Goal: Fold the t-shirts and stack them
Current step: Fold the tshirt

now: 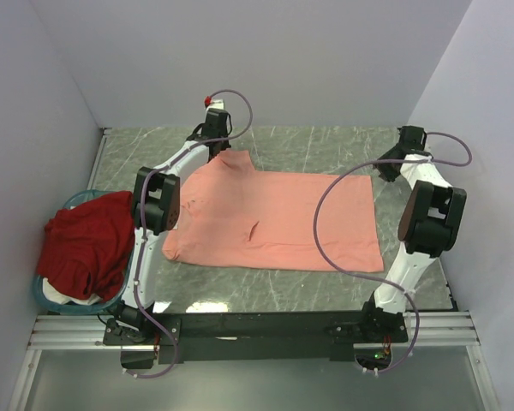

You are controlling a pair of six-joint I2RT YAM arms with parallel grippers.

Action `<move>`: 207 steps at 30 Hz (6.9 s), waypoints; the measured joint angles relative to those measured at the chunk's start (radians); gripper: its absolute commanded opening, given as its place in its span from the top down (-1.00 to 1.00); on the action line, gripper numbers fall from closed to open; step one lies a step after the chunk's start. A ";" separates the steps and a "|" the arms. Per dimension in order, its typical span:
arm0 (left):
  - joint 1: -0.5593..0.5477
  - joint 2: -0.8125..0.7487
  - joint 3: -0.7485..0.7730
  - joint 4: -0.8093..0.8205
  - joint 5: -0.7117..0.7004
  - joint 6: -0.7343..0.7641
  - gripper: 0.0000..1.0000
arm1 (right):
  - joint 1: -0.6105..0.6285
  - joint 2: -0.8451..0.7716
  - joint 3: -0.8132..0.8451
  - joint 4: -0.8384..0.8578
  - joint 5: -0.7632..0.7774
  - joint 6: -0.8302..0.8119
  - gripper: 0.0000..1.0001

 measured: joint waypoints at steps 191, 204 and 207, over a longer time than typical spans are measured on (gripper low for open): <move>0.047 -1.221 -1.495 -0.035 0.419 -0.544 0.14 | 0.399 -0.775 -0.817 0.086 0.061 0.066 0.07; 0.047 -1.201 -1.310 -0.051 0.340 -0.550 0.38 | 0.597 -0.710 -0.749 0.084 0.127 0.096 0.10; 0.042 -1.144 -1.300 -0.053 0.305 -0.559 0.42 | 0.610 -0.706 -0.742 0.084 0.128 0.096 0.10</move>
